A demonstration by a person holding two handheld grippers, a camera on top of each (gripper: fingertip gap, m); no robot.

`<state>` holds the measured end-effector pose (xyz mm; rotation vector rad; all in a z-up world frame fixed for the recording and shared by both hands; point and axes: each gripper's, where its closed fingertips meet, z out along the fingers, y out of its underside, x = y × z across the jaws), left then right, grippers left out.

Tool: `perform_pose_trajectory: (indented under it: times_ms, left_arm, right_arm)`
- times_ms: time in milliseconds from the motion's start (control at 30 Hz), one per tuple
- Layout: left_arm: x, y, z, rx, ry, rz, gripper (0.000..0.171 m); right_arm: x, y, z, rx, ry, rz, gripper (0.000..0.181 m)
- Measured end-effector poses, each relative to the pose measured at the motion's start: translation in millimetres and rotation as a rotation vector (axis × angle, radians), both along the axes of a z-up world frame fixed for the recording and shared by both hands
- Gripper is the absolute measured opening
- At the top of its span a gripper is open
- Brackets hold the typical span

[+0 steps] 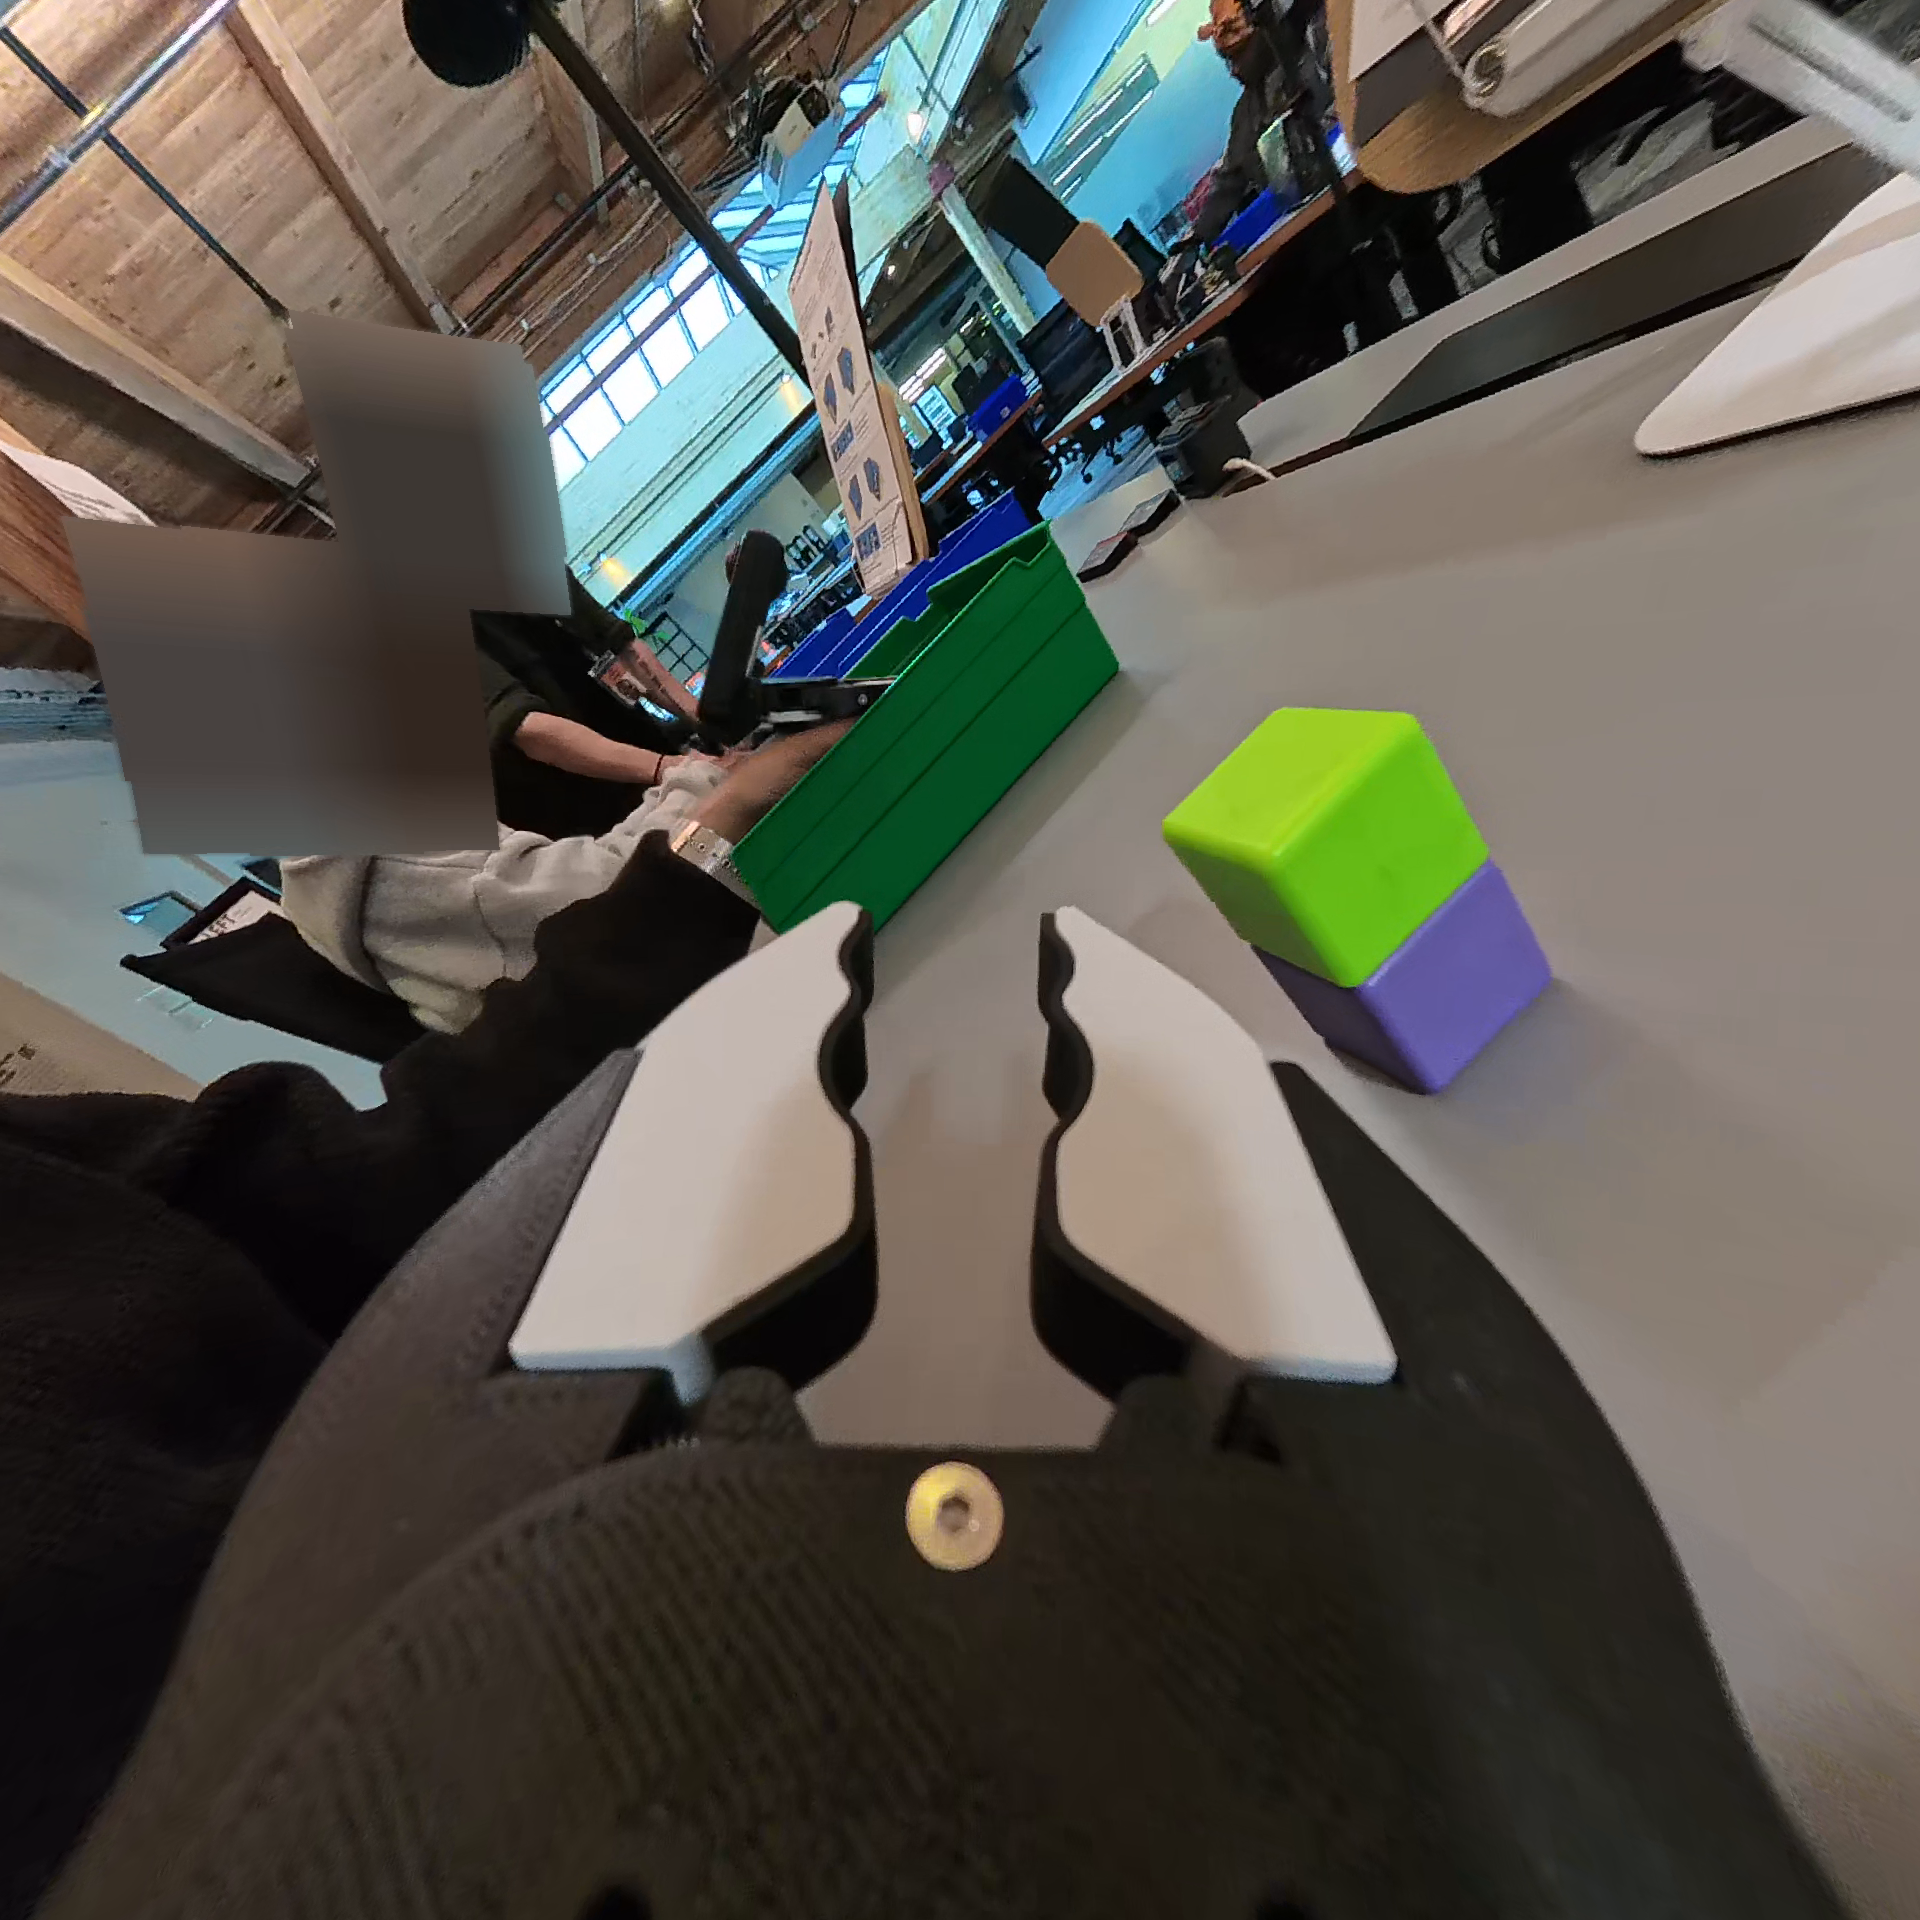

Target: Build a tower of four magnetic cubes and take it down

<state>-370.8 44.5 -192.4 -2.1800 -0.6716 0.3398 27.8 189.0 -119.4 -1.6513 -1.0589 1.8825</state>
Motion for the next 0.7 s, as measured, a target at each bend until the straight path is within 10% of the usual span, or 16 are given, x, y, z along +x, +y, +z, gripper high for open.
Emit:
perform_pose_trajectory:
  times_ms: [700]
  left_arm:
    - [-4,-30,-25,-0.244,-0.052,-0.016,0.058]
  right_arm:
    - [0,-3,-3,-0.031,-0.007,0.013,0.03]
